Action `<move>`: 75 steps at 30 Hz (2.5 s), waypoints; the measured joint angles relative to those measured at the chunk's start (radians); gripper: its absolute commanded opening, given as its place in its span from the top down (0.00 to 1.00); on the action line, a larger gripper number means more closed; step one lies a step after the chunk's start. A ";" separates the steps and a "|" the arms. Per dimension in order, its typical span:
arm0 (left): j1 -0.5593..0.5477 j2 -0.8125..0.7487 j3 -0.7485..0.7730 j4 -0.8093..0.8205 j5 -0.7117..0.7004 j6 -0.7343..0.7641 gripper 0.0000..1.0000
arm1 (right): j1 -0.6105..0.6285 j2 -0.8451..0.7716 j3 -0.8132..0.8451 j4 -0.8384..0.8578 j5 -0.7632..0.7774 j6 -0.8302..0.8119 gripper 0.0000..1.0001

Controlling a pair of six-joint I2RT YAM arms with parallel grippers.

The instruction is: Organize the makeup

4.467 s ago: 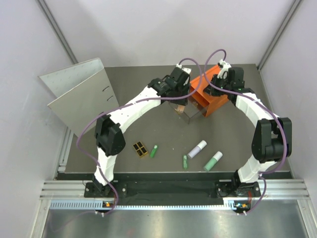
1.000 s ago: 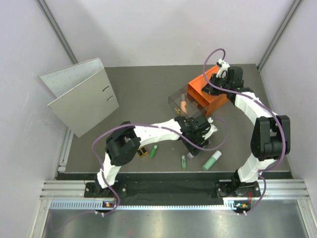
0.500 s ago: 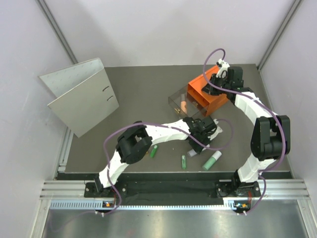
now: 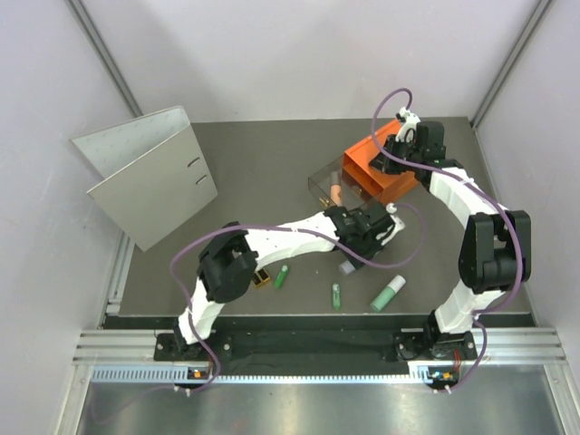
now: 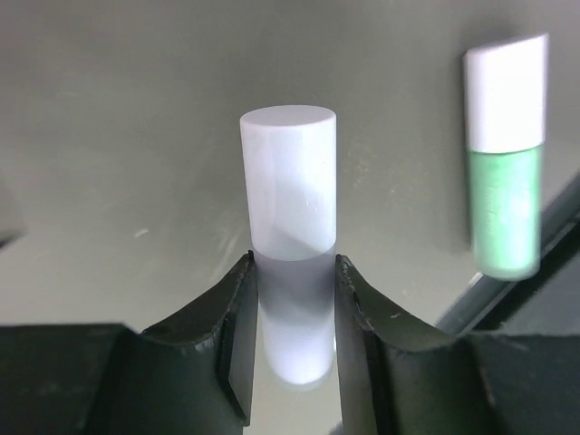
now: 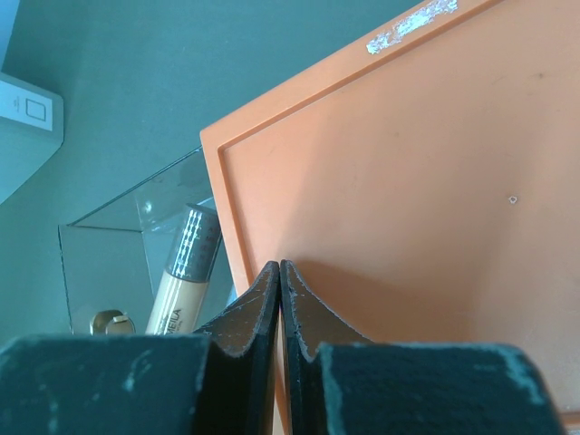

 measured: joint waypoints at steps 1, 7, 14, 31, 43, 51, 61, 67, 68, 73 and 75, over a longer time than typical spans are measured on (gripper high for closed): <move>0.001 -0.019 0.010 -0.015 -0.015 -0.004 1.00 | 0.000 0.000 0.000 0.000 0.000 0.000 0.96; 0.033 -0.124 0.126 -0.045 -0.047 -0.047 1.00 | 0.000 0.000 0.000 0.000 0.000 0.000 0.97; 0.198 -0.164 0.259 -0.023 0.090 -0.176 1.00 | 0.000 0.000 0.000 0.000 0.000 0.000 0.96; 0.377 -0.110 0.193 0.158 0.224 -0.585 1.00 | 0.000 -0.001 -0.002 0.001 0.000 0.000 0.96; 0.388 0.011 0.205 0.155 0.225 -0.724 1.00 | 0.000 -0.001 -0.002 0.001 0.000 0.000 0.96; 0.397 0.055 0.249 0.133 0.198 -0.727 0.98 | 0.000 -0.002 -0.008 0.011 -0.003 0.000 0.95; 0.411 0.128 0.312 0.086 0.177 -0.724 0.63 | 0.000 -0.002 -0.008 0.012 -0.003 0.000 0.95; 0.416 0.144 0.367 0.040 0.166 -0.703 0.48 | 0.000 -0.002 -0.008 0.012 -0.004 0.000 0.95; 0.417 0.144 0.375 0.038 0.166 -0.700 0.46 | 0.000 -0.002 -0.008 0.012 -0.004 0.000 0.95; 0.429 0.144 0.401 0.035 0.166 -0.686 0.51 | 0.000 -0.002 -0.008 0.013 -0.006 0.000 0.95; 0.435 0.144 0.402 0.035 0.167 -0.678 0.53 | 0.000 -0.002 -0.008 0.013 -0.006 0.000 0.95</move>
